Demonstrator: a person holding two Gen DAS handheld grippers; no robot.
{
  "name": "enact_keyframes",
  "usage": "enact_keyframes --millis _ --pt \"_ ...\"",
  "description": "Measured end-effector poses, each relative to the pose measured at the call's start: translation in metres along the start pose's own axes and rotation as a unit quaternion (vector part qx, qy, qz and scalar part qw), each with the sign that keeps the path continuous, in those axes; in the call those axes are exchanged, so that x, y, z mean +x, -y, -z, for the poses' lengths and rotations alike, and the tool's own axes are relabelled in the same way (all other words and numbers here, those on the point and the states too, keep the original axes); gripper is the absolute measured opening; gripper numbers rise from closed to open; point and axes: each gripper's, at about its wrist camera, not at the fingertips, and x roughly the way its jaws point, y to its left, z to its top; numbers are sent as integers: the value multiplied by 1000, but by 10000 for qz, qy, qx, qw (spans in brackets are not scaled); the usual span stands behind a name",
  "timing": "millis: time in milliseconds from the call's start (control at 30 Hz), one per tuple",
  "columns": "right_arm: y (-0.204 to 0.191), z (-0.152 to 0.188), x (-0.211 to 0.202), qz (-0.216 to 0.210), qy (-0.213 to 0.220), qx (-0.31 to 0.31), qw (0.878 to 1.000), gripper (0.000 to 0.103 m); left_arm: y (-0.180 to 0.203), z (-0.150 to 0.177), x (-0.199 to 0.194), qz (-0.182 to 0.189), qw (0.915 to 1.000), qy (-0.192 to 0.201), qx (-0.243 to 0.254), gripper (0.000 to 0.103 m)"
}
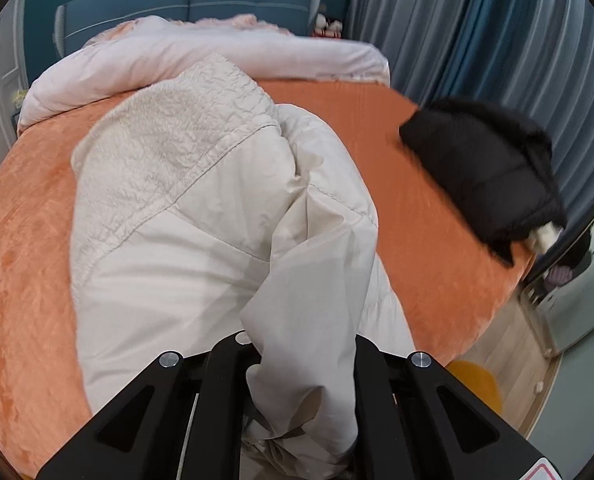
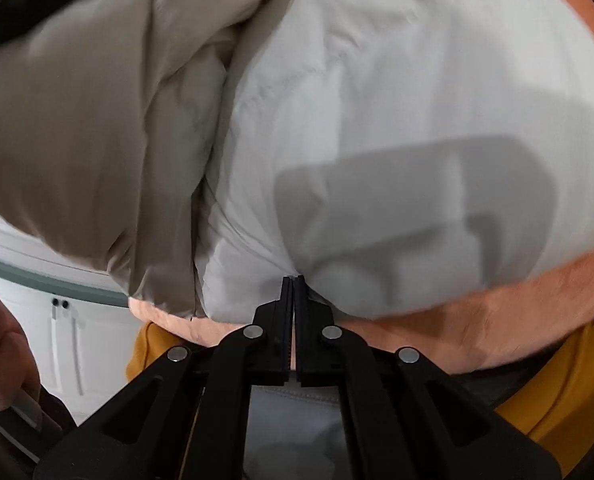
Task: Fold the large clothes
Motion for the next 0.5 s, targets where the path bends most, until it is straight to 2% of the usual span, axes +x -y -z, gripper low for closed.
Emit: enact_keyframes --millis 133,233,300,400,500 --pt "5 3 -16 -22 165 129 9998 0 13 -2 27 -144 9995 -272 71 5" --pt "19 -6 -40 -7 519 354 9980 0 18 0 46 -238 9987 -423 140 5" --pt "29 -11 -65 182 858 428 9952 5 24 2 57 -324 9980 -489 236 6" --pt "44 -16 -104 622 1313 414 9885 5 29 8 71 -438 9970 -532 345 6" --pt "56 -22 -137 863 1591 404 9827 5 34 13 82 -576 9958 -527 472 6"
